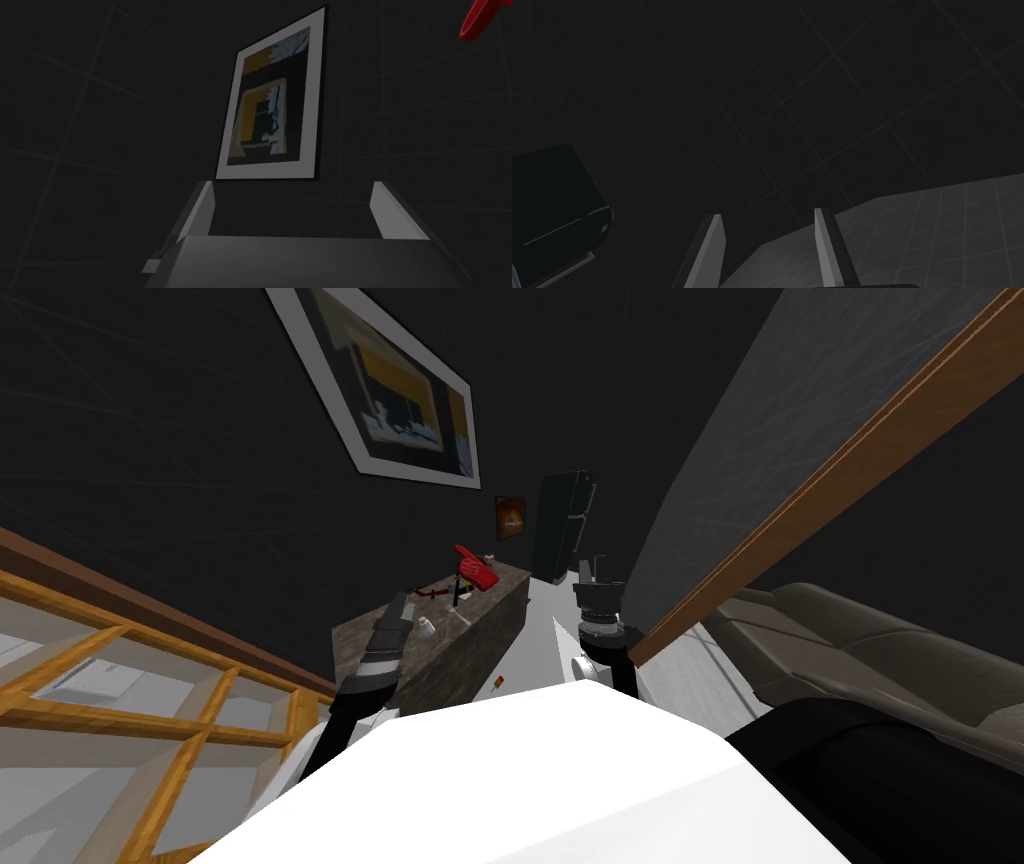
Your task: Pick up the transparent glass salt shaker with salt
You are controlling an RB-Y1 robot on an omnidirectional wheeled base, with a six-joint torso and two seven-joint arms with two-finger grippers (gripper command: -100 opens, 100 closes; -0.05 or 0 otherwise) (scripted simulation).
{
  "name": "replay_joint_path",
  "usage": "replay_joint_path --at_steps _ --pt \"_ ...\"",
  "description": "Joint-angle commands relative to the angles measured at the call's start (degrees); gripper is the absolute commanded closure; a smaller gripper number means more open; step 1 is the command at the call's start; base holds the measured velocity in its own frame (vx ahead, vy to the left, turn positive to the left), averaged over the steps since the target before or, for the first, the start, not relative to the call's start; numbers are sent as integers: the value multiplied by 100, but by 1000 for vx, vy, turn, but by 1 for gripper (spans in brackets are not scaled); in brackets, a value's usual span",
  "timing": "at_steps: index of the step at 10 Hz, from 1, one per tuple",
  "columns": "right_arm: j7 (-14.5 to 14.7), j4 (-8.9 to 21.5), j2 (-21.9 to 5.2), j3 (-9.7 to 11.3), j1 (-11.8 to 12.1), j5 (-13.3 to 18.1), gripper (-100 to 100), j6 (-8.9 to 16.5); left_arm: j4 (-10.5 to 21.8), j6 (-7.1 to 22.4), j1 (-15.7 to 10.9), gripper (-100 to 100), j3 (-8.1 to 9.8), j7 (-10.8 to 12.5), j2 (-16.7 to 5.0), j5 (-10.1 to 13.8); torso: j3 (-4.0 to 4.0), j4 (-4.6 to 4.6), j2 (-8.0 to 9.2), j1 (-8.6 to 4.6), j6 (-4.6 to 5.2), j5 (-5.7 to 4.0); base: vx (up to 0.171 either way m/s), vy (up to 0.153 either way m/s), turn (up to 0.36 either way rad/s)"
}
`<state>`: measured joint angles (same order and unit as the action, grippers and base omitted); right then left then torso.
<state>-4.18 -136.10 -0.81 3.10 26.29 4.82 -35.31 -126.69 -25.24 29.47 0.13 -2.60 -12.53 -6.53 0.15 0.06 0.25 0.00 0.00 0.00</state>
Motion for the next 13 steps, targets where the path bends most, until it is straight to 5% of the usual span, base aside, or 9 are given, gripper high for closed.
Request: replay_joint_path --at_steps 1,13 --pt "0 0 0 0 0 0 0 0 192 98 -2 -100 -21 -92 -192 -189 0 0 0 0 0 0 -86 -5 11" --pt "0 0 0 0 1 0 0 0 1665 908 -63 -100 14 -818 -1532 -1305 -18 -6 -32 -14 0 -3 -33 -21 2"
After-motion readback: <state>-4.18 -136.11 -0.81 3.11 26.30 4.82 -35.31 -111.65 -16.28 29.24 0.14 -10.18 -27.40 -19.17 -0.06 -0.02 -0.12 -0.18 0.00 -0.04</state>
